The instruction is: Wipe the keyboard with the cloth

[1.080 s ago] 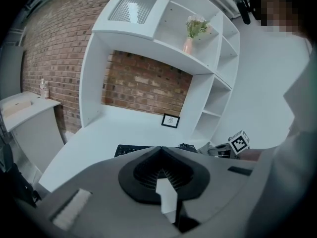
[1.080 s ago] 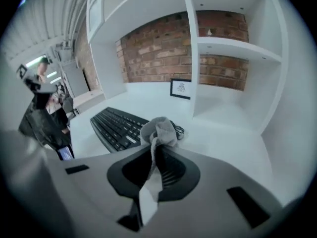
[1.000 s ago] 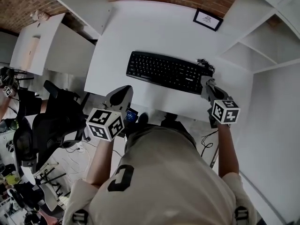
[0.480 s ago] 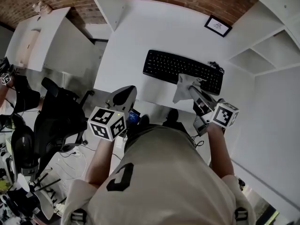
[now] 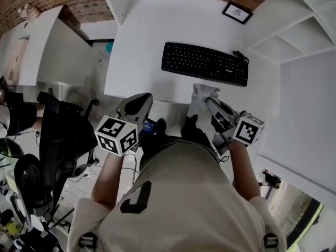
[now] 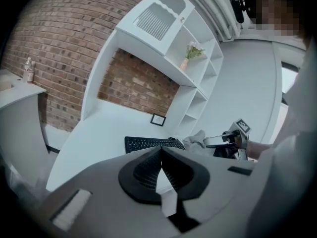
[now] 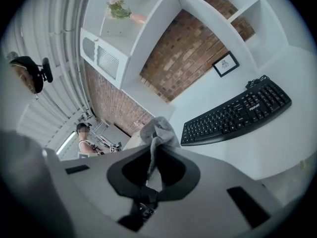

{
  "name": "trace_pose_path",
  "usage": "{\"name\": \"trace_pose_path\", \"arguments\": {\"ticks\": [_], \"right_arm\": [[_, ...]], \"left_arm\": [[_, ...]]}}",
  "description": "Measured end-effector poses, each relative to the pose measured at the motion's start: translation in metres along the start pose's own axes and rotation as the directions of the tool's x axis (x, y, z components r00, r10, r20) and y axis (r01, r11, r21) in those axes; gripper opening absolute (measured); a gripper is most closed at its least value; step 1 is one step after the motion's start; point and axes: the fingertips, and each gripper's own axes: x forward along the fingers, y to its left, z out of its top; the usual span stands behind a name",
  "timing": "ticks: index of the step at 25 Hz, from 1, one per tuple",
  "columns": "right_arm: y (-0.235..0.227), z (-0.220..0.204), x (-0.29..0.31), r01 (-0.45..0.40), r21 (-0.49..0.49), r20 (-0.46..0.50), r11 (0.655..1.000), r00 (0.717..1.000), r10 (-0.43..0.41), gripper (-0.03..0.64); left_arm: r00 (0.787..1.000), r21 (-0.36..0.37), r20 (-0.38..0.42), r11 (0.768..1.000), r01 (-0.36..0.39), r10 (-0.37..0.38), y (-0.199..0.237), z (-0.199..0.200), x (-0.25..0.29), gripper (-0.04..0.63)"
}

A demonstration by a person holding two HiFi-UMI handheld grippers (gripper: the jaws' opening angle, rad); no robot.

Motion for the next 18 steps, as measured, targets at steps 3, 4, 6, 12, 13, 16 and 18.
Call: {"name": "trace_pose_path", "arguments": {"ticks": [3, 4, 6, 12, 13, 16, 18], "right_arm": [[0.004, -0.004, -0.011, 0.009, 0.006, 0.008, 1.0, 1.0, -0.009, 0.014], [0.006, -0.004, -0.014, 0.003, 0.007, 0.015, 1.0, 1.0, -0.003, 0.014], [0.01, -0.003, -0.02, -0.017, 0.003, 0.03, 1.0, 0.999, 0.017, 0.014], [0.016, -0.006, -0.058, -0.091, -0.029, 0.053, 0.995, 0.994, 0.092, 0.014], [0.013, -0.005, -0.069, -0.103, -0.024, 0.059, 0.994, 0.993, 0.104, 0.014], [0.001, 0.001, -0.109, -0.142, -0.002, 0.088, 0.99, 0.986, 0.142, 0.014], [-0.009, 0.006, -0.14, -0.16, -0.002, 0.108, 0.987, 0.981, 0.159, 0.014]], "left_arm": [[0.999, 0.037, -0.01, 0.998, 0.045, -0.045, -0.014, 0.0, 0.006, 0.003], [0.998, 0.048, -0.011, 0.997, 0.055, -0.055, -0.02, 0.001, 0.008, 0.004], [0.998, 0.061, -0.013, 0.996, 0.069, -0.068, -0.032, 0.0, 0.01, 0.004], [0.997, 0.09, -0.036, 0.994, 0.07, -0.067, -0.076, -0.011, 0.017, 0.004], [0.997, 0.094, -0.038, 0.993, 0.066, -0.063, -0.086, -0.013, 0.02, 0.005], [0.998, 0.096, -0.033, 0.994, 0.059, -0.057, -0.124, -0.017, 0.033, 0.004], [0.998, 0.089, -0.029, 0.994, 0.066, -0.064, -0.154, -0.021, 0.045, 0.004]]}}
